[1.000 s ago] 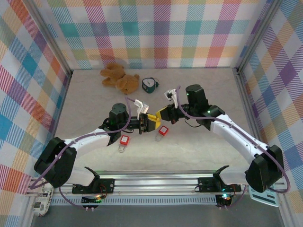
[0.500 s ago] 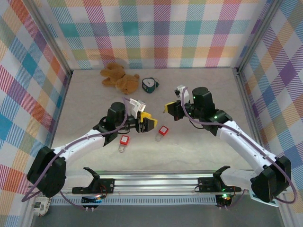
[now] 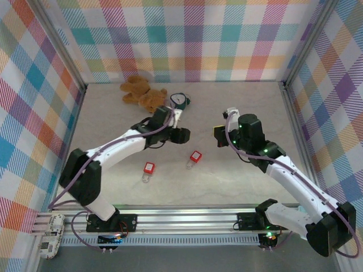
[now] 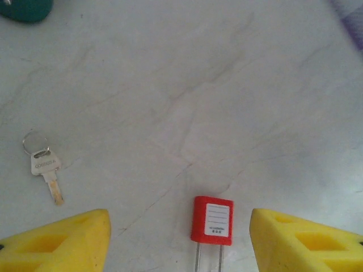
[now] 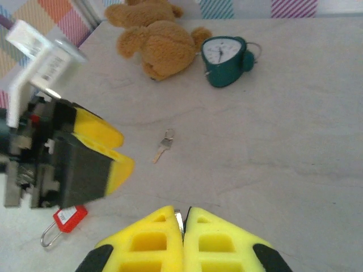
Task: Unlock with the key
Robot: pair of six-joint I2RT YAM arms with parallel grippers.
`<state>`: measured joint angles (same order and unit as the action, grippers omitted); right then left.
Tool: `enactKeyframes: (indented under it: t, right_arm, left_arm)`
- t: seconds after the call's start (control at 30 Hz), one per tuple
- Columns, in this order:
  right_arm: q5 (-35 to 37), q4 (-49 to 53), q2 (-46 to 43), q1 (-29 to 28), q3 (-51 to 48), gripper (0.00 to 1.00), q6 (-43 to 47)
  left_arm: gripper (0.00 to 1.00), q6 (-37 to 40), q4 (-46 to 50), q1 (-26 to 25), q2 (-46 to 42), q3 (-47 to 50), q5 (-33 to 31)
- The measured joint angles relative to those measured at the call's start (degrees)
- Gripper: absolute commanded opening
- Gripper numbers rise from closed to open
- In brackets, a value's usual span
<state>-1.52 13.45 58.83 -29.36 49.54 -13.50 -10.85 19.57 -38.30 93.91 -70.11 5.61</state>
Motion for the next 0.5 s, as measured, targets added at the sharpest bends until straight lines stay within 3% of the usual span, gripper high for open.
enactKeyframes:
  t: [0.27,0.5]
  right_arm:
    - [5.46,1.46,-2.12,2.71,-2.29,0.0,-2.21]
    - [6.27,2.36,-4.15,3.72,-4.33,0.0,-2.64]
  left_arm:
    - [0.68,0.17,23.63,-11.23,15.63,-18.18,-11.74]
    - [0.7,0.13,32.11,-13.57,24.65,-23.32,-12.9]
